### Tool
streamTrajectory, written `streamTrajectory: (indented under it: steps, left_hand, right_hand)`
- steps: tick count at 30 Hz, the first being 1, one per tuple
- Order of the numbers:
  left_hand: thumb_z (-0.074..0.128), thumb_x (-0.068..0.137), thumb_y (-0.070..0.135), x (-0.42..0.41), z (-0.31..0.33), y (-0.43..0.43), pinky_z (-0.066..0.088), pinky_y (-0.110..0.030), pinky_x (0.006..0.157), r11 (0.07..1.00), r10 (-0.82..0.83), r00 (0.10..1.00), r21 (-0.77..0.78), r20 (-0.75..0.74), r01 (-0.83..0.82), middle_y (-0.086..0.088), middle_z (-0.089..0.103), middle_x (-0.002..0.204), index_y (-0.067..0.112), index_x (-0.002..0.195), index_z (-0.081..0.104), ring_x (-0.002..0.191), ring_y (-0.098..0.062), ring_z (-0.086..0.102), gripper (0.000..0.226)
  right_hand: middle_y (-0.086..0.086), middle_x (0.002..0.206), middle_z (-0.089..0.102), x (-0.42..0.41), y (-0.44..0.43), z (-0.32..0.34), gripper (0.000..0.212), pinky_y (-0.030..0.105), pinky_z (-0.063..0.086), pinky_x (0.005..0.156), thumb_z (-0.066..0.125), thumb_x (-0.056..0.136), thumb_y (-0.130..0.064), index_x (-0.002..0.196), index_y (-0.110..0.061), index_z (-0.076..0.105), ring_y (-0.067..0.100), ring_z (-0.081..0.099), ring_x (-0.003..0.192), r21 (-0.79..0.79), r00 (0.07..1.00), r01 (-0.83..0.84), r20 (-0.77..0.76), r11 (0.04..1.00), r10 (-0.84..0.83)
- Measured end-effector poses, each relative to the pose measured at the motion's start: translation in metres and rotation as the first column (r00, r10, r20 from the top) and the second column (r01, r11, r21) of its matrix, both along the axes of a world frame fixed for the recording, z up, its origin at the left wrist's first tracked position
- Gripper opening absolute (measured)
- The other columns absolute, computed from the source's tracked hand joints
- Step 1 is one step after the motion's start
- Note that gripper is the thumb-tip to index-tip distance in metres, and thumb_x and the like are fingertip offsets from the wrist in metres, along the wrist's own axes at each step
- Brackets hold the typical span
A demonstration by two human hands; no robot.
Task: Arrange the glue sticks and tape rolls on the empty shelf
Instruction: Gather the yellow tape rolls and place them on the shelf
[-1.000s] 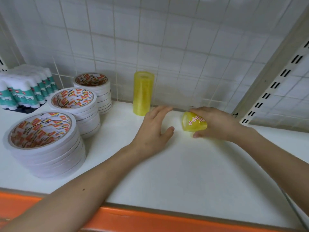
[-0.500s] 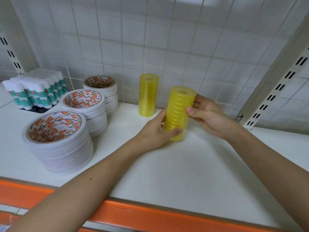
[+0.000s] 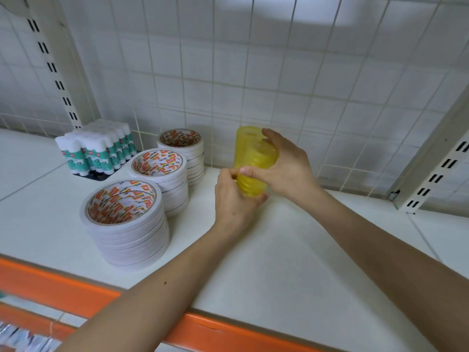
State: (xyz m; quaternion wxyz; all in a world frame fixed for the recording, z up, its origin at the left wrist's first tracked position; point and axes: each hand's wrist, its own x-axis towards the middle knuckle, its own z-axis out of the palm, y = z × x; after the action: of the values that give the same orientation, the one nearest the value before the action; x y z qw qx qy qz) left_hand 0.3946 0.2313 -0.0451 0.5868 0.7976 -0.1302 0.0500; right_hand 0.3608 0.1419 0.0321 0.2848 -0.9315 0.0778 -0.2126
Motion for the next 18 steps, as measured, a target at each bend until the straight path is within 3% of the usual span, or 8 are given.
streamTrajectory:
  steps: [3, 7, 11, 18]
  left_hand:
    - [0.083, 0.061, 0.024, 0.009, -0.003, 0.005, 0.046, -0.040, 0.089, 1.000, -0.005, 1.000, 0.021, -0.011, 0.005, -0.006, 0.053, 0.112, 0.018, 0.104, 0.038, 0.108, -0.027, 0.052, 0.062]
    - [0.083, 0.055, 0.031, 0.009, 0.005, 0.009, 0.033, -0.039, 0.108, 1.000, -0.029, 1.000, -0.005, 0.007, 0.029, -0.006, 0.042, 0.132, 0.013, 0.138, 0.025, 0.126, -0.024, 0.038, 0.103]
    - [0.071, 0.046, 0.036, 0.010, 0.013, 0.013, 0.030, -0.039, 0.109, 0.998, -0.052, 0.998, -0.019, 0.042, 0.053, -0.007, 0.040, 0.132, 0.014, 0.143, 0.018, 0.127, -0.022, 0.037, 0.113]
    - [0.084, 0.059, 0.014, 0.016, 0.014, 0.016, 0.029, -0.039, 0.109, 0.997, -0.083, 0.996, 0.009, 0.032, 0.082, -0.007, 0.036, 0.134, 0.012, 0.144, 0.014, 0.128, -0.023, 0.035, 0.109]
  right_hand:
    - [0.001, 0.131, 0.050, 0.010, 0.006, -0.003, 0.085, 0.022, 0.033, 0.096, 0.078, 0.063, -0.040, 0.135, -0.024, 0.036, 0.017, 0.046, 0.122, 0.058, 1.000, 0.007, 0.028, 0.998, -0.008]
    - [0.004, 0.131, 0.040, 0.018, 0.015, -0.007, 0.090, 0.028, 0.038, 0.094, 0.081, 0.060, -0.035, 0.134, -0.023, 0.032, 0.021, 0.048, 0.116, 0.074, 0.997, 0.011, 0.076, 0.997, -0.016]
    - [0.005, 0.128, 0.035, 0.022, 0.022, -0.013, 0.090, 0.033, 0.043, 0.090, 0.081, 0.060, -0.033, 0.134, -0.023, 0.030, 0.024, 0.051, 0.112, 0.045, 0.994, 0.028, 0.104, 0.999, -0.033]
    - [0.006, 0.125, 0.040, 0.024, 0.022, -0.015, 0.088, 0.031, 0.040, 0.093, 0.080, 0.061, -0.038, 0.133, -0.022, 0.032, 0.023, 0.050, 0.114, 0.058, 0.997, 0.052, 0.048, 0.997, -0.055]
